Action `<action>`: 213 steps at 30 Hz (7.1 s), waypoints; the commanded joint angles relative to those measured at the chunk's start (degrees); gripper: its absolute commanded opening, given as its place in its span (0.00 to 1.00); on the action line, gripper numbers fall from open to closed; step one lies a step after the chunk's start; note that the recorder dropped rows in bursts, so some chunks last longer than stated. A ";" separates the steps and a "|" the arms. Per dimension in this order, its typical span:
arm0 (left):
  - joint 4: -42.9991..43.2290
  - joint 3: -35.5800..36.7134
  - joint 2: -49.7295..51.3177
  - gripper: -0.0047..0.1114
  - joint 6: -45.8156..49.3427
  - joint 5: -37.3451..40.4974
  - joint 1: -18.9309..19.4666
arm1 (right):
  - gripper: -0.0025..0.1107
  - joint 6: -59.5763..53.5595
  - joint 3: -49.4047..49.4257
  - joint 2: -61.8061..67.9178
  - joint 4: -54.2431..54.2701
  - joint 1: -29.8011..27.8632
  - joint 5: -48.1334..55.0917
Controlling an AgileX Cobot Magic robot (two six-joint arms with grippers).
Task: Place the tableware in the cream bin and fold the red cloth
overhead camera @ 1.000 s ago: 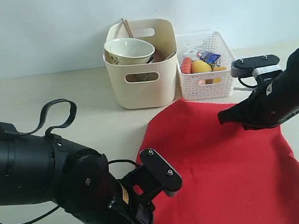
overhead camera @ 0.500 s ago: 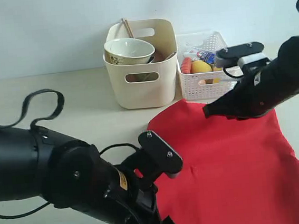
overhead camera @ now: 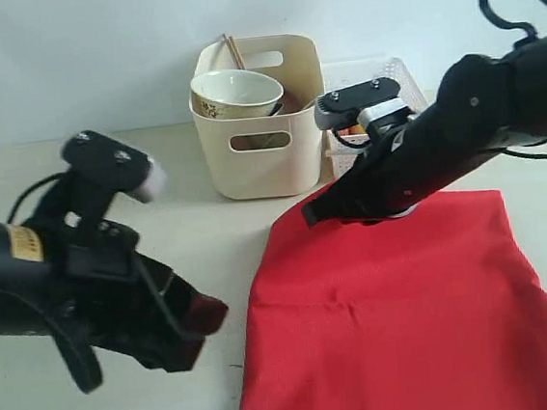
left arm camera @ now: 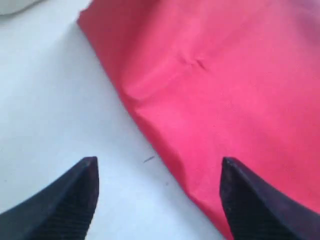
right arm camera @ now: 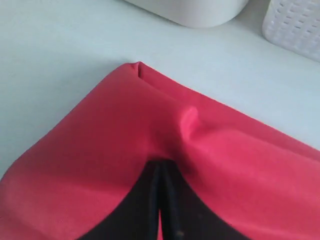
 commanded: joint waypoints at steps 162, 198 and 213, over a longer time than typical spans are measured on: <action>11.85 39.44 -69.22 0.04 -4.32 -11.95 26.16 | 0.02 -0.92 -40.14 28.41 -12.12 -66.80 42.71; 13.33 40.35 -75.49 0.04 -4.32 -8.15 43.30 | 0.02 -7.83 -58.34 42.64 23.00 -60.87 39.60; 13.33 40.35 -75.49 0.04 -4.32 -8.15 44.17 | 0.03 -11.68 -60.38 45.19 33.39 -59.93 31.83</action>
